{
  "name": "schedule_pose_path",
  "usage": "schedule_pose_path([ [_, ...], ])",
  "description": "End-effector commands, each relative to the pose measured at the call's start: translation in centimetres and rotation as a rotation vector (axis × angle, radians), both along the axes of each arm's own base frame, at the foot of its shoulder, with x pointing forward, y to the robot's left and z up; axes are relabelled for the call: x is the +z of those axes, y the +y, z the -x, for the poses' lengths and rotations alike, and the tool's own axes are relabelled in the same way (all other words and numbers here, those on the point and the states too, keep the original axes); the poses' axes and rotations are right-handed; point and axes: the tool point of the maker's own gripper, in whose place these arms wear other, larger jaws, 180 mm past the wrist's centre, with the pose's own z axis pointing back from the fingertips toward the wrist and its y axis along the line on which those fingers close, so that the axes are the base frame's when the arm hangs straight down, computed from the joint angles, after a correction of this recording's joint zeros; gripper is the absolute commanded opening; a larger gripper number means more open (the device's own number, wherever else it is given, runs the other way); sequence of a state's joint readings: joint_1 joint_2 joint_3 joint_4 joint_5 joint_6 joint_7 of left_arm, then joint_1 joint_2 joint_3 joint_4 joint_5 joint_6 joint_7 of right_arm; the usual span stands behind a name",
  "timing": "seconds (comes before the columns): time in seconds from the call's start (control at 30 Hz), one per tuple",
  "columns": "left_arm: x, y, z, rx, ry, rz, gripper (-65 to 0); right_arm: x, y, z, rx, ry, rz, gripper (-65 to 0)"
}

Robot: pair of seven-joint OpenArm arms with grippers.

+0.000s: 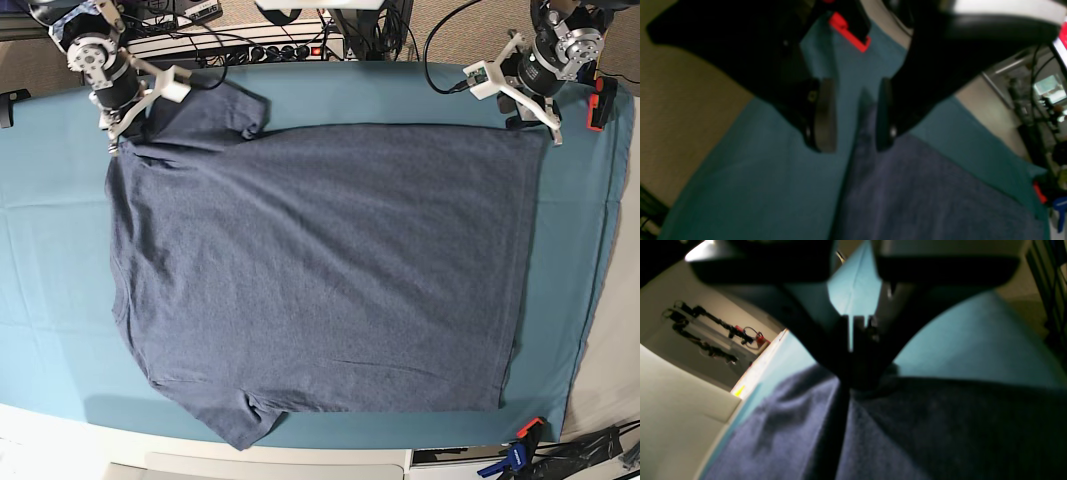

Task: Fold the T-shirt properly
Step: 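Lift the shoulder corners with both grippers and pull toward the robot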

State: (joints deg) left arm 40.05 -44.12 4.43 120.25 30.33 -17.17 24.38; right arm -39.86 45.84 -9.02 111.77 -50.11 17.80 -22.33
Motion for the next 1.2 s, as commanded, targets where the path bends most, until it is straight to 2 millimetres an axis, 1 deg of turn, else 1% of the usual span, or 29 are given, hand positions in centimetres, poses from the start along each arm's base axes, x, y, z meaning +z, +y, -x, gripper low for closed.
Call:
schedule_pose_path([
  [0.0, 0.8, 0.2, -0.6, -0.010, -0.037, -0.011, -43.5, 1.0, -0.3, -0.8, 0.012, -0.035, 0.016, -65.0],
  [0.13, 1.4, 0.7, -1.5, 0.005, -0.101, -0.036, -43.4, 1.1, -0.3, -0.8, 0.014, -0.036, 0.014, -65.0],
  [0.27, 1.4, 1.2, -1.7, 0.017, -0.123, -0.052, -41.1, 1.1, -0.3, -0.8, 0.014, -0.037, 0.014, -65.0],
  [0.33, 1.1, 1.7, -1.7, 0.029, -0.124, -0.062, -41.1, 1.1, -0.3, -0.8, 0.014, -0.037, 0.014, -65.0],
  [0.47, -0.2, 2.7, -1.3, 0.023, -0.101, -0.088, -41.1, 1.1, -0.2, -0.8, 0.017, -0.036, 0.012, -65.0],
  [0.6, -0.8, 3.4, -1.3, 0.034, -0.104, -0.096, -41.1, 1.1, -0.1, -0.8, 0.022, -0.034, 0.007, -65.0],
  [0.7, -1.0, 3.5, -1.2, 0.032, -0.098, -0.096, -41.1, 1.1, -0.1, -0.8, 0.022, -0.034, 0.006, -65.0],
  [0.93, -1.0, 3.4, -1.8, 0.033, -0.109, -0.079, -41.1, 1.1, -0.1, -0.8, 0.023, -0.035, 0.005, -65.0],
  [1.0, -0.7, 3.4, -2.2, 0.043, -0.134, -0.074, -41.1, 1.1, 0.0, -0.8, 0.024, -0.036, 0.004, -65.0],
  [1.07, -0.8, 3.1, -2.3, 0.042, -0.144, -0.068, -41.1, 1.3, 0.2, -0.9, 0.027, -0.040, 0.001, -65.0],
  [1.17, -1.5, 2.2, -1.6, 0.005, -0.144, -0.082, -41.1, 1.6, 0.5, -1.0, 0.033, -0.050, -0.006, -65.0],
])
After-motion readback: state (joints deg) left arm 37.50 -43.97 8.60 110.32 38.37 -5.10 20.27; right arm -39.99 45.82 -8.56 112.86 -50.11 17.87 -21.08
